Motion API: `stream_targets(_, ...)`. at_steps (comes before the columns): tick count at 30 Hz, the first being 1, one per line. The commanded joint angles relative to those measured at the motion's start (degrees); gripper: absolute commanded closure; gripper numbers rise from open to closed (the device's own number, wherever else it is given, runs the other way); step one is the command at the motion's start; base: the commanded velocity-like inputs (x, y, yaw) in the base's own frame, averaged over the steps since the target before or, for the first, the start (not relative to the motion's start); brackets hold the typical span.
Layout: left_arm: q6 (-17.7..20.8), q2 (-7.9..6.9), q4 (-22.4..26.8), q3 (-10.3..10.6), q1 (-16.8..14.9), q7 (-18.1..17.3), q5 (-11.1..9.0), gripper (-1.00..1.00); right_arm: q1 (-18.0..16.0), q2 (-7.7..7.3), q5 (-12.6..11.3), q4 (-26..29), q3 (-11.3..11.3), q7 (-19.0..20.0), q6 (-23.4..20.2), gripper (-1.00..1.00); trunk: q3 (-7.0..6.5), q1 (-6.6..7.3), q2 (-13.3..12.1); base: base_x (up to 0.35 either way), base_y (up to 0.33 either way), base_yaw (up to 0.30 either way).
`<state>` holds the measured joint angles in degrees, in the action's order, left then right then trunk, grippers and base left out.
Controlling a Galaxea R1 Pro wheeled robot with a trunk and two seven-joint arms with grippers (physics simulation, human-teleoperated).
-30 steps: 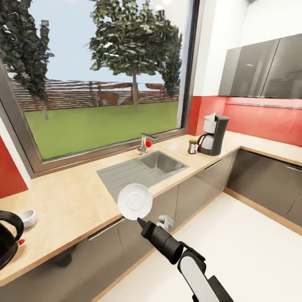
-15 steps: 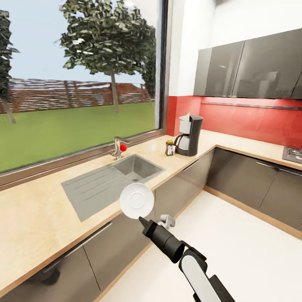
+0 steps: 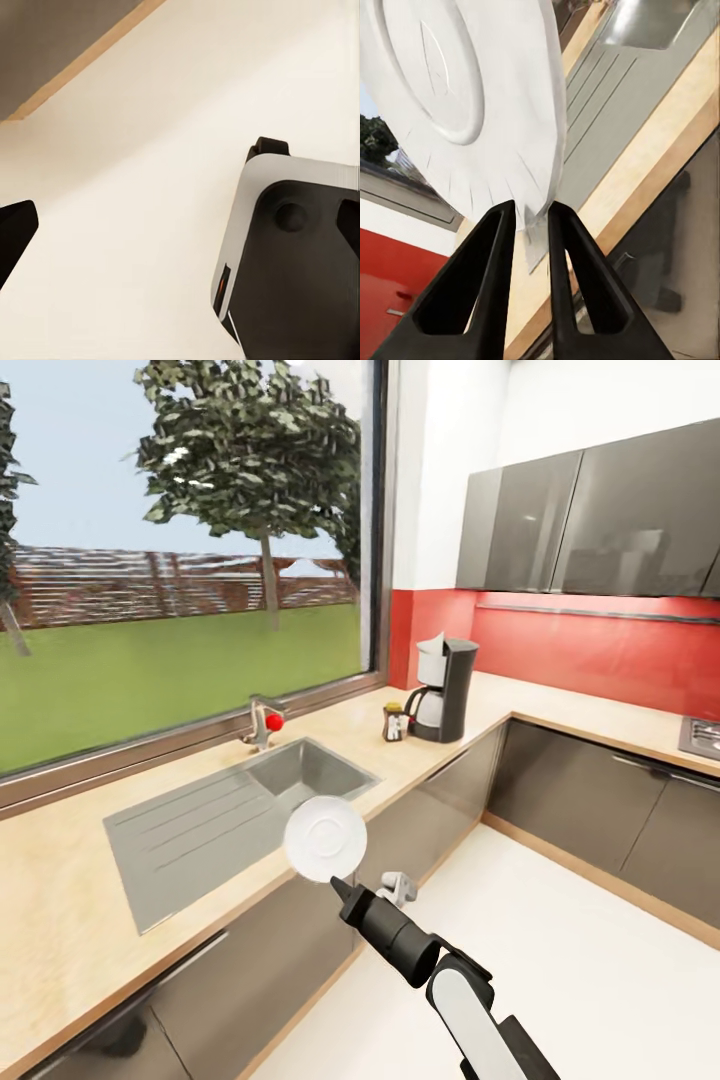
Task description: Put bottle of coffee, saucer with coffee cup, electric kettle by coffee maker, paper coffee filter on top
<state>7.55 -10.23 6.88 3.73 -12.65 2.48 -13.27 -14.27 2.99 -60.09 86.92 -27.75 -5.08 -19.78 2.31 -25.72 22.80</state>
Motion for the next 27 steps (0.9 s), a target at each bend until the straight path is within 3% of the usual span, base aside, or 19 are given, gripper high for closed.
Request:
stream_targets(1, 0.36, 0.23, 0.15, 0.40, -0.01, 0.24, -0.53, -1.00, -0.06, 0.00, -0.73, 0.09, -0.02, -0.37, -0.09, 1.00, 0.13, -0.06, 0.12, 0.281, -0.168, 0.000)
stream_targets(11, 0.36, 0.47, 0.09, 0.40, -0.01, 0.24, -0.53, -1.00, -0.06, 0.00, -0.73, 0.09, -0.02, -0.37, -0.08, 1.00, 0.13, -0.06, 0.12, 0.281, -0.168, -0.032)
stream_targets(27, 0.36, 0.47, 0.06, 0.36, -0.01, 0.24, -0.56, -1.00, -0.06, 0.00, -0.73, 0.09, -0.02, -0.37, -0.08, 1.00, 0.13, -0.06, 0.12, 0.281, -0.168, -0.255)
